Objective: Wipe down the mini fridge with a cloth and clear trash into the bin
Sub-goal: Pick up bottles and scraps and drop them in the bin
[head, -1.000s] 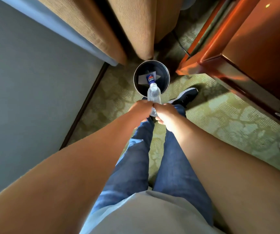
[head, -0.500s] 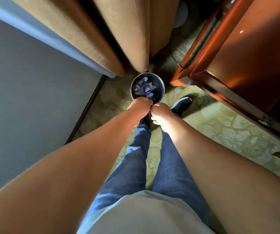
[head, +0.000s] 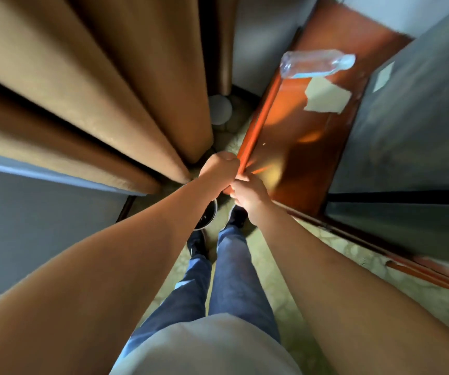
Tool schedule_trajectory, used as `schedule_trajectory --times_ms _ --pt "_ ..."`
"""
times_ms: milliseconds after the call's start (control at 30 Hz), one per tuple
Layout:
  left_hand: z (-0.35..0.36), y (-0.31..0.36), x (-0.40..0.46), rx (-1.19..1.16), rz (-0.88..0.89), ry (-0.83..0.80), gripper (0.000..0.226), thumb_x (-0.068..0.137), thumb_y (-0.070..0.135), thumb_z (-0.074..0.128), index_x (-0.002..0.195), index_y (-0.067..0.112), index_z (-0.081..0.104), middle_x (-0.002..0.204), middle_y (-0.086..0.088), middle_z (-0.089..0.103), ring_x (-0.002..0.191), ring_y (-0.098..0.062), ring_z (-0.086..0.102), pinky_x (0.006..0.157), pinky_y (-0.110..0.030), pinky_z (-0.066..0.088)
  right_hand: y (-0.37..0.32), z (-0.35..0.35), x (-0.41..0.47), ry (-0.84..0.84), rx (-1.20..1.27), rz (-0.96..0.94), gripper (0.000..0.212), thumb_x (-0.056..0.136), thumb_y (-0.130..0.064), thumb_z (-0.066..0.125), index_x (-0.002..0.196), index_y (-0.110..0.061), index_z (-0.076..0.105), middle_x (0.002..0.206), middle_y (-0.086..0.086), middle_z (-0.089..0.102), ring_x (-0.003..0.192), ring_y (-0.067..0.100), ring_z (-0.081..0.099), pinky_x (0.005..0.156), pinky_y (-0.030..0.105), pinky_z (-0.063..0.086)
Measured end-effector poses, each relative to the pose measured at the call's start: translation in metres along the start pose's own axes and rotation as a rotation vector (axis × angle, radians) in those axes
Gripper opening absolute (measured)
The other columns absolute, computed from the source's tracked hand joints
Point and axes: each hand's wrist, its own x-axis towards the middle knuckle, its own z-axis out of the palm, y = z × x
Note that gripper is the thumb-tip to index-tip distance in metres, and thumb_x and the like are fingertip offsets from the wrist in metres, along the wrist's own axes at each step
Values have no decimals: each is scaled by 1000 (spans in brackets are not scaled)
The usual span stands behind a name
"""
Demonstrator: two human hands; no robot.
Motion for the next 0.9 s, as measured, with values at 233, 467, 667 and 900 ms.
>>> schedule_trajectory --times_ms 233,467,667,900 --pt "30 92 46 137 184 -90 34 96 22 52 128 15 62 126 -9 64 116 -27 61 91 -29 47 -43 -63 41 318 -250 -57 32 99 -18 60 130 -10 59 137 16 57 125 29 57 95 20 41" --pt "47 158 114 489 404 141 61 87 20 54 144 27 35 136 -4 38 126 -26 38 97 -40 45 -97 -104 91 530 -342 -119 47 94 -19 60 140 -17 54 145 9 44 137 30 43 112 40 39" --pt "54 190 158 664 562 246 79 84 19 59 152 29 22 150 -2 31 144 -24 24 114 -41 33 -132 -137 139 649 -591 -219 55 93 -21 61 144 -14 45 150 10 40 141 30 34 114 37 29" --pt "60 186 199 770 620 205 68 92 39 59 151 31 25 143 -3 41 130 -29 41 102 -46 41 -138 -176 177 664 -898 -185 93 85 -41 74 158 -18 21 162 10 30 150 29 26 121 40 23"
